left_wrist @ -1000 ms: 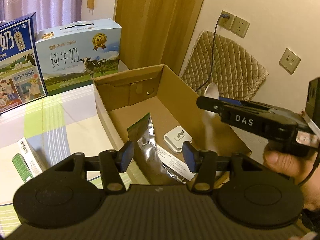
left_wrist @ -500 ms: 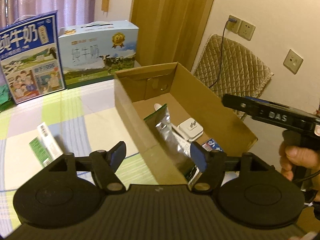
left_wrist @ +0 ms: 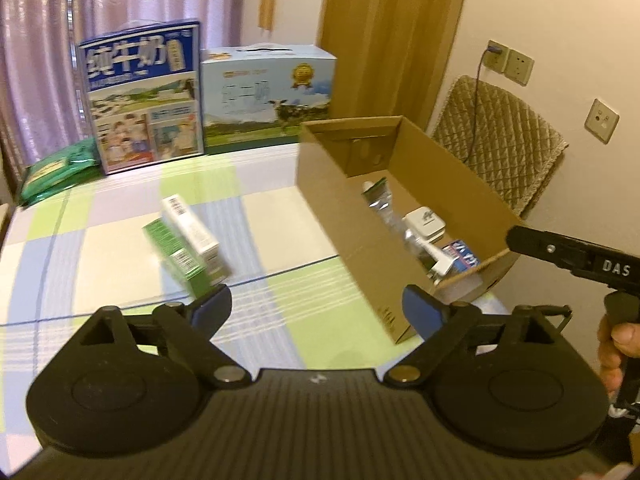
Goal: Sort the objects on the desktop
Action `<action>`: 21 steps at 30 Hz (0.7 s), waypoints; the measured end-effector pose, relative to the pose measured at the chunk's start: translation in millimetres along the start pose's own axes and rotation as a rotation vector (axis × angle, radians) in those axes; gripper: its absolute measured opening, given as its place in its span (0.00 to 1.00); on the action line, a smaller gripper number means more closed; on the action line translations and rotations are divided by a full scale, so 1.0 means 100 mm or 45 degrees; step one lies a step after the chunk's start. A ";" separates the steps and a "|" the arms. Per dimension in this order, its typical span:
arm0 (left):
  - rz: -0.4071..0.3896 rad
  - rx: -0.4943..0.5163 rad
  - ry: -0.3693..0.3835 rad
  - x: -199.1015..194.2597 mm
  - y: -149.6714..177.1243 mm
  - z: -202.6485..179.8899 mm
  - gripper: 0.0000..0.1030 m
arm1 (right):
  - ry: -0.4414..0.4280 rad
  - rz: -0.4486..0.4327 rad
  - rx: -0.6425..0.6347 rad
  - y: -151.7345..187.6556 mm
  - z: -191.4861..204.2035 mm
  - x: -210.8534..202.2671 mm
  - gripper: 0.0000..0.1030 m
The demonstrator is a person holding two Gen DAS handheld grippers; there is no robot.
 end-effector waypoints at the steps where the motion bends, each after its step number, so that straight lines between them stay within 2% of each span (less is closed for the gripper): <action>1: -0.007 -0.002 -0.015 -0.06 0.03 0.05 0.90 | -0.005 0.005 0.006 0.03 0.04 -0.02 0.92; 11: -0.047 -0.003 -0.147 -0.49 0.34 0.51 0.98 | -0.067 0.050 0.009 0.32 0.51 -0.19 0.95; 21: -0.055 -0.074 -0.208 -0.70 0.54 0.93 0.98 | -0.108 0.140 -0.039 0.61 0.84 -0.16 0.98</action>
Point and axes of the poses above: each gripper's, at about its wrist camera, not at the fingertips, and x roughly the way its jaws point, z to its left, y to its underside, the point moved 7 cm from there along x, roughly the way its jaws point, and after that the axes turned 11 degrees about -x, right-handed, at the moved point
